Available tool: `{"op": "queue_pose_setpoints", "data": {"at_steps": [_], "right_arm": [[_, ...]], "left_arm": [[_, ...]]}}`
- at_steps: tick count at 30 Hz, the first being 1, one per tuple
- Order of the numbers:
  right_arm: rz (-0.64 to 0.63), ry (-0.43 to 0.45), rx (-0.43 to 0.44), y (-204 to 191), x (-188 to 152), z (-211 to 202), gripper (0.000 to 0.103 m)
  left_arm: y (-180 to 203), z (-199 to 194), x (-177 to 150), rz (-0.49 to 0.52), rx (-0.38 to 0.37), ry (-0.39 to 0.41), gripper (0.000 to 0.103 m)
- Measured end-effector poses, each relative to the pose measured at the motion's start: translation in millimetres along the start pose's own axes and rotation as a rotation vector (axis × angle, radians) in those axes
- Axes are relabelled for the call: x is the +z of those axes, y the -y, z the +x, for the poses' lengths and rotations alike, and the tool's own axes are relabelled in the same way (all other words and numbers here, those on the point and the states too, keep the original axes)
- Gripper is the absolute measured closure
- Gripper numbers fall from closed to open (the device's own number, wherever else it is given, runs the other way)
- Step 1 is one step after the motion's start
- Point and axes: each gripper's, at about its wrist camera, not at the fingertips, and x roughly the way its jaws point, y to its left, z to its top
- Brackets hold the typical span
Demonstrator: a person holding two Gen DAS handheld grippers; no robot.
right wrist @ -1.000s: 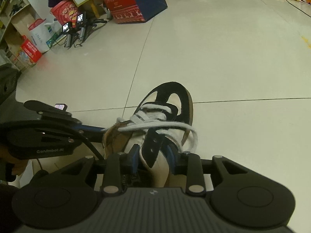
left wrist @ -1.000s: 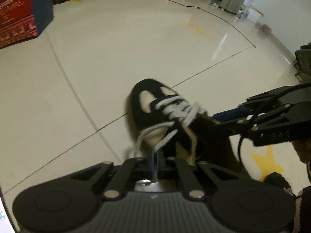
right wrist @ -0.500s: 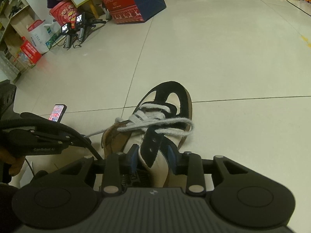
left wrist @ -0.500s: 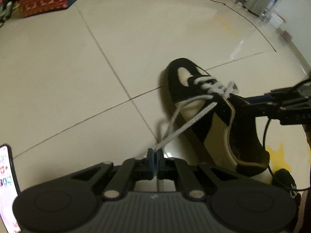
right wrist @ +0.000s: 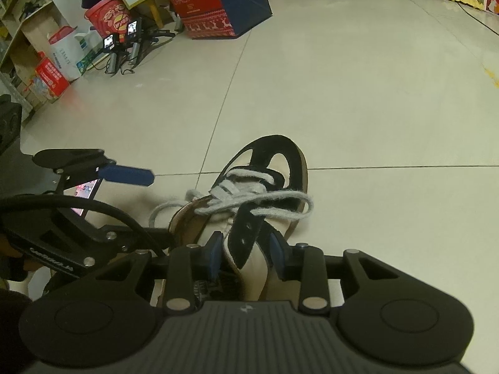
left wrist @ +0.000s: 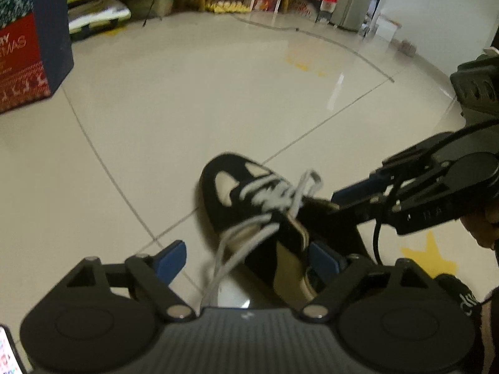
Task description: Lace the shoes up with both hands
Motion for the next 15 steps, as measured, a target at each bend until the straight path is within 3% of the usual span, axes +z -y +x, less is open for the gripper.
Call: {"op": "queue_pose_setpoints", "data": {"at_steps": [4,8,10,12,15], "right_arm": [[-0.003,0.006,0.002,0.3,0.5,-0.7,0.067],[-0.008,0.014,0.007,0.8,3.0,-2.2,0.067],[-0.010,0.018,0.005,0.2,3.7,-3.2,0.067],[-0.013,0.028,0.004,-0.8,3.5,-5.4,0.067],[-0.035,0.047,0.002,-2.6,4.6,-10.3,0.067]], "left_arm": [[-0.5,2.2,2.3,0.021,-0.002,0.029,0.016],[-6.3,1.7,1.4,-0.025,-0.033,0.031,0.019],[-11.1,2.5,1.0,-0.079,-0.080,0.024,0.036],[-16.3,3.1,1.5,-0.137,-0.131,0.007,0.046],[-17.8,1.0,2.5,-0.171,-0.141,-0.008,0.050]]}}
